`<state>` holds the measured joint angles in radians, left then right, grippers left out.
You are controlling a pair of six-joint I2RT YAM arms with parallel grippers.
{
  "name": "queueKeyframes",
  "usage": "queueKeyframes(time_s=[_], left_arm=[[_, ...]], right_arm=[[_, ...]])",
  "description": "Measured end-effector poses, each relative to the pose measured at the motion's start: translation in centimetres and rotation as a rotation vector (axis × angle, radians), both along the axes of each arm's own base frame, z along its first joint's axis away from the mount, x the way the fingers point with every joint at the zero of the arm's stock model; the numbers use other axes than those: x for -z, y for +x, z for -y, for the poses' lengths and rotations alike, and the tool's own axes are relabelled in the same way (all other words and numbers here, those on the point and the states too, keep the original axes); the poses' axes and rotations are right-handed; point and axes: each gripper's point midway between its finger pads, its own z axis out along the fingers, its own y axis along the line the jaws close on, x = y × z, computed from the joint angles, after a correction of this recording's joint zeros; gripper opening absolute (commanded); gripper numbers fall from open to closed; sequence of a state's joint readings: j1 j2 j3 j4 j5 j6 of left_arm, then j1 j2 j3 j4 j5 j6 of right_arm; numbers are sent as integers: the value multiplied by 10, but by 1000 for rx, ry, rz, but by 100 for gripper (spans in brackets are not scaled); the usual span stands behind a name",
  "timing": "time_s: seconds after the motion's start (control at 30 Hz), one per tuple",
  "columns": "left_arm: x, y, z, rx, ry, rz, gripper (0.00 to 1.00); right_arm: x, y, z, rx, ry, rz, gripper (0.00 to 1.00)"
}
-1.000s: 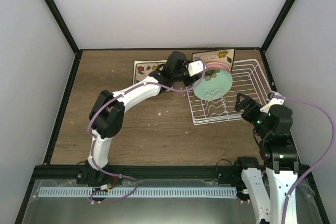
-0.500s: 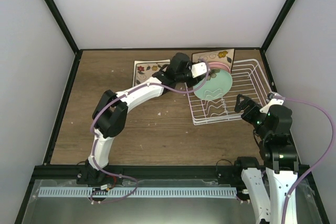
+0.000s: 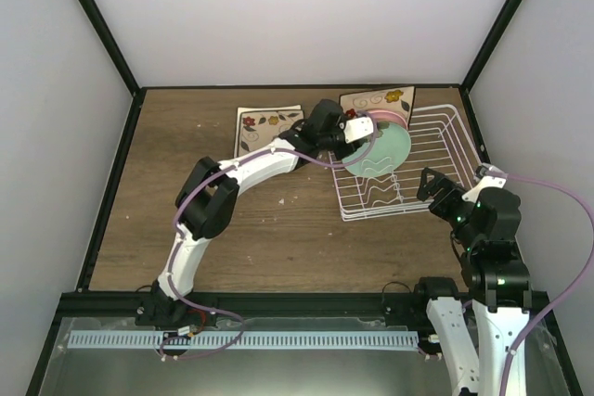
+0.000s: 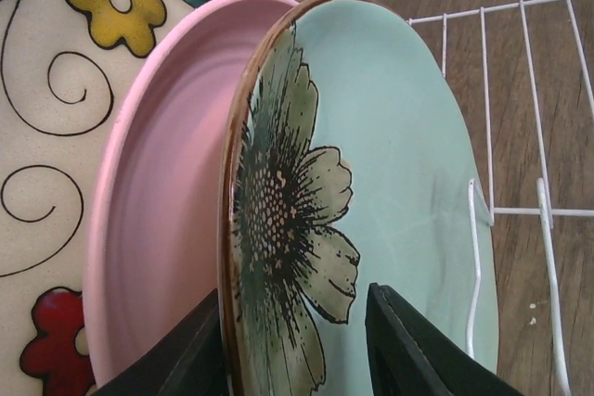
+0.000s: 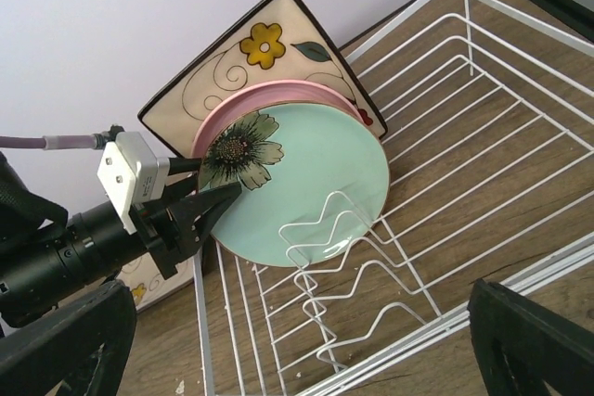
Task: Unload the plates from the dish rack
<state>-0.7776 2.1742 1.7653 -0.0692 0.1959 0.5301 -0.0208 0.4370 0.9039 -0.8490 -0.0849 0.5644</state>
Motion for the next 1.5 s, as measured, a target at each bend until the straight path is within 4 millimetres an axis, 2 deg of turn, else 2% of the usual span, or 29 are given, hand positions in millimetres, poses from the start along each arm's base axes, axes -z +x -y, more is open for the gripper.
queueKeyframes(time_s=[0.23, 0.27, 0.47, 0.73, 0.93, 1.07, 1.37, 1.5], left_arm=[[0, 7, 1, -18, 0, 10, 6], [-1, 8, 1, -21, -4, 5, 4], [-13, -5, 10, 8, -38, -13, 4], [-16, -7, 7, 3, -30, -17, 4], [-30, -9, -3, -21, -13, -18, 4], [-53, -8, -8, -40, -33, 12, 4], [-118, -5, -25, -105, -118, 101, 4], [-160, 1, -43, -167, -234, 71, 4]], right_arm=[[0, -2, 1, 6, -10, -3, 100], [1, -3, 1, 6, -10, -7, 100], [2, -3, 2, 7, -10, -11, 100], [1, -5, 2, 7, -9, -3, 100], [-1, -7, 2, 9, -7, 8, 100], [-2, -9, 2, 11, -1, 12, 100], [-5, -13, 2, 22, 25, 29, 100], [-5, -15, 2, 26, 36, 32, 100]])
